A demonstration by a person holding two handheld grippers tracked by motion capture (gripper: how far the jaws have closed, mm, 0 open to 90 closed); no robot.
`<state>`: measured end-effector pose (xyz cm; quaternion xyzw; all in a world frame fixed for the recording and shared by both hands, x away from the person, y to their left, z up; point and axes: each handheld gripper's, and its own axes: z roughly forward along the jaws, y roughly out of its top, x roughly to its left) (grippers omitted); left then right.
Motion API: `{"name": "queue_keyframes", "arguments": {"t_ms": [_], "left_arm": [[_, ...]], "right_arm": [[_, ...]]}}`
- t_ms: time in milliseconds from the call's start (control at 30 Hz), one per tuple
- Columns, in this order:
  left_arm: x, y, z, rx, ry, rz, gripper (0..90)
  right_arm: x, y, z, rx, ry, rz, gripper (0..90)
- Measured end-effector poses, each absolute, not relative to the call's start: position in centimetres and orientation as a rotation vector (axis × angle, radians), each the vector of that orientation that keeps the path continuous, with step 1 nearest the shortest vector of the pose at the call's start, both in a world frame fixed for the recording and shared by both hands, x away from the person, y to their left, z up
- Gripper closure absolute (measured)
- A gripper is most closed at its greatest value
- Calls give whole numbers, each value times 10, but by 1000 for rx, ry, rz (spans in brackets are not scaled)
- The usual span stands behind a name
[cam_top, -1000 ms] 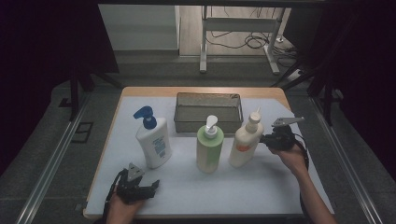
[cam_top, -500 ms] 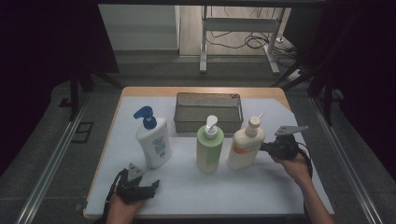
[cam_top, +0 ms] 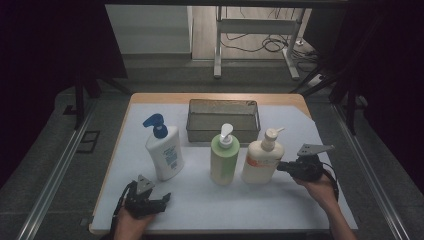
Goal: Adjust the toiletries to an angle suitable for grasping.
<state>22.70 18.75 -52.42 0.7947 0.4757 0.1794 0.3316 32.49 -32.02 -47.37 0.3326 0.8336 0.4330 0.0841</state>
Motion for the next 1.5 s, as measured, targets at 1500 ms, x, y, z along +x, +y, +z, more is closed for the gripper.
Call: {"name": "queue_keyframes", "arguments": {"t_ms": [1500], "left_arm": [[227, 188, -524, 2077, 1243, 470, 180]], "right_arm": [[277, -301, -465, 892, 2498, 1295, 555]]}}
